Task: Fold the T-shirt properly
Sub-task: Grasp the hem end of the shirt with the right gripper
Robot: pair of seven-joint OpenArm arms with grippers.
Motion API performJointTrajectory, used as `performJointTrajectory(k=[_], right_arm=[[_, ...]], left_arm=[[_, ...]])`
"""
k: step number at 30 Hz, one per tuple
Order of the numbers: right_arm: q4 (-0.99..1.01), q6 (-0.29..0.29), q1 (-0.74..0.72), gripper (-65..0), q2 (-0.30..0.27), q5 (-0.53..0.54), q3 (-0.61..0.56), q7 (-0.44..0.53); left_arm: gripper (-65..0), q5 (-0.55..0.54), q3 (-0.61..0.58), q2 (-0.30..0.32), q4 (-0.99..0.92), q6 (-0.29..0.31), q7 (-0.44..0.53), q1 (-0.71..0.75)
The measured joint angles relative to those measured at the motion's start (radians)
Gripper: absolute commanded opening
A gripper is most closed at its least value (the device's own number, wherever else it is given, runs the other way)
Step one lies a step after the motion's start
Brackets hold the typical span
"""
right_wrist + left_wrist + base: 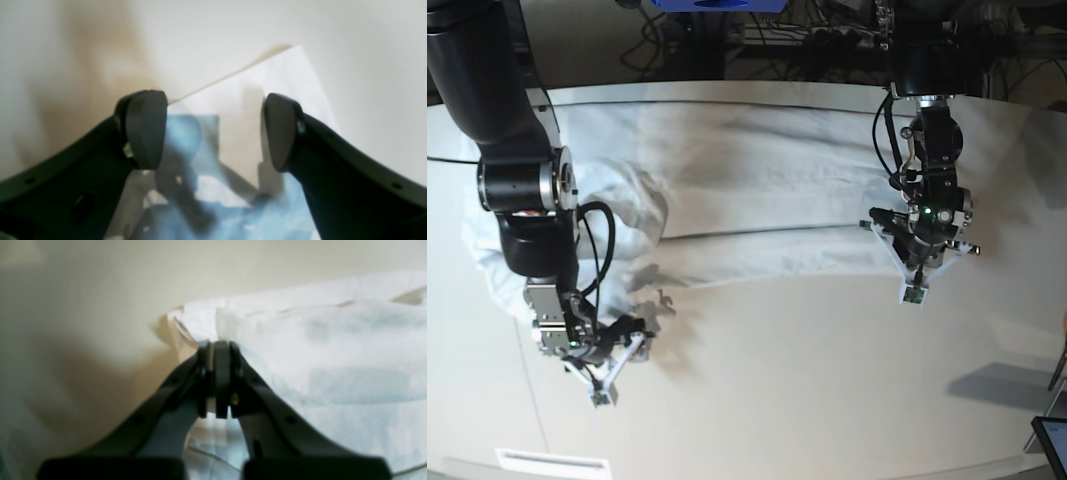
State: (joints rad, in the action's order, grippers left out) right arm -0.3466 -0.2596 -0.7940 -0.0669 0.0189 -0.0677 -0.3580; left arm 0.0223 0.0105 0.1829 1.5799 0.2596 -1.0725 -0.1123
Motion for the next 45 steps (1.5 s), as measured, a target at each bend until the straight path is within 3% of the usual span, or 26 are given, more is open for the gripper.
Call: performJointTrajectory(k=[6,8,14,15,23,26,32,38,45], right_arm=[[-0.005,0.007,0.011,-21.8,0.001,0.0,0.0,0.015],[-0.007,0.008,0.016,-26.0,0.001,0.0,0.0,0.021],[-0.01,0.026,0.024,-64.0,-0.01,0.001,0.005,0.032],[-0.01,0.026,0.024,-65.0,-0.01,0.004,0.006,0.032],[-0.013,0.026,0.024,-64.9,-0.01,0.003,0.006,0.028],[-0.023,0.022,0.016,-64.9,-0.007,0.003,0.009,-0.026],[-0.225,0.0,0.076,-64.9,0.005,-0.001,0.134,-0.251],[-0.595,0.009,0.177,-64.9,0.008,-0.013,0.113,-0.433],[-0.861,0.001,0.254,-64.9,0.022,0.0,0.114,-0.6]], left_arm=[[-65.0,0.0,0.0,0.0,0.0,0.0,0.0,0.001],[-65.0,0.0,0.0,0.0,0.0,0.0,0.0,0.003],[-65.0,0.0,0.0,0.0,0.0,0.0,0.0,0.005],[-65.0,0.0,0.0,0.0,0.0,0.0,0.0,0.005],[-65.0,0.0,0.0,0.0,0.0,0.0,0.0,0.005],[-65.0,0.0,0.0,0.0,0.0,0.0,0.0,0.005],[-65.0,0.0,0.0,0.0,0.0,0.0,0.0,0.006],[-65.0,0.0,0.003,0.0,0.001,0.0,0.0,0.008],[-65.0,0.0,-0.001,0.0,0.035,0.0,-0.003,0.01]])
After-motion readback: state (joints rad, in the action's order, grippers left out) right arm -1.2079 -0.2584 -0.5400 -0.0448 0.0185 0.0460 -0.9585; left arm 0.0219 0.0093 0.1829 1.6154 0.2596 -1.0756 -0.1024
